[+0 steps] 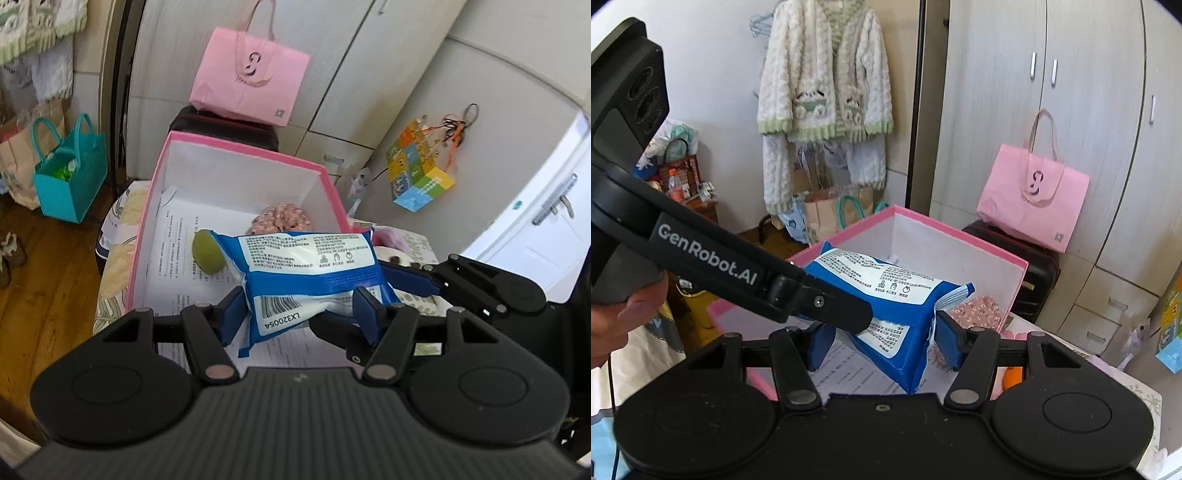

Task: Organize soft objects
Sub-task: 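Carry the blue wipe pack with both grippers over the pink box, then open both grippers to drop the wipe pack into the box, then withdraw both grippers from the box toward the white tissue pack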

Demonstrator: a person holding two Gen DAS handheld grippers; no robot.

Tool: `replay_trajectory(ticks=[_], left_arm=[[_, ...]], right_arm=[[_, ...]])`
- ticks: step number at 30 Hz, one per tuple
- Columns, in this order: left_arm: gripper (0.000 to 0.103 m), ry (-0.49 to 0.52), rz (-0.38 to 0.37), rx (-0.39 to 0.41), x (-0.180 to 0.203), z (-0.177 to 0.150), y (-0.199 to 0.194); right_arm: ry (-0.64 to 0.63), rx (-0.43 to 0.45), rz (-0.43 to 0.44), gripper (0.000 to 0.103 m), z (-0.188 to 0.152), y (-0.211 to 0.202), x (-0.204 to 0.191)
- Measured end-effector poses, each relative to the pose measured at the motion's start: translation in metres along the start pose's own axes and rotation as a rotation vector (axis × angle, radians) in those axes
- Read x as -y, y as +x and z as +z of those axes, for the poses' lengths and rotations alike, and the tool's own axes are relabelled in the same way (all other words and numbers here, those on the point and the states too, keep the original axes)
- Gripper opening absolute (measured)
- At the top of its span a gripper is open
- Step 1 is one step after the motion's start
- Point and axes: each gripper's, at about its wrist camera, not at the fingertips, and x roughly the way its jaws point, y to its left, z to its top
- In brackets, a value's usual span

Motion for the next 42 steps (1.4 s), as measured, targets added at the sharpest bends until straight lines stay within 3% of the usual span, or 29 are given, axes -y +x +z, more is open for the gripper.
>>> replay_trajectory(ticks=[7, 13, 16, 22, 33, 42], left_arm=[[0.060, -0.075, -0.023, -0.064, -0.027, 0.013, 0.033], [0.062, -0.066, 0.021, -0.089, -0.032, 0.017, 0.052], [0.064, -0.022, 0.046, -0.065, -0.030, 0.018, 0.051], [0.065, 0.119, 0.103, 0.049, -0.015, 0.012, 0.021], [0.065, 0.225, 0.125, 0.079, 0.007, -0.017, -0.031], [0.069, 0.325, 0.135, 0.134, 0.053, -0.046, -0.089]], right_arm=[[-0.016, -0.083, 0.006, 0.064, 0.005, 0.040, 0.015], [-0.066, -0.141, -0.007, 0.064, 0.009, 0.064, 0.017], [-0.088, -0.150, -0.059, 0.064, 0.008, 0.070, 0.017], [-0.098, -0.132, -0.069, 0.064, 0.006, 0.059, 0.018], [-0.110, -0.084, -0.044, 0.064, -0.006, 0.012, 0.006], [-0.073, -0.039, 0.014, 0.064, -0.015, -0.046, 0.010]])
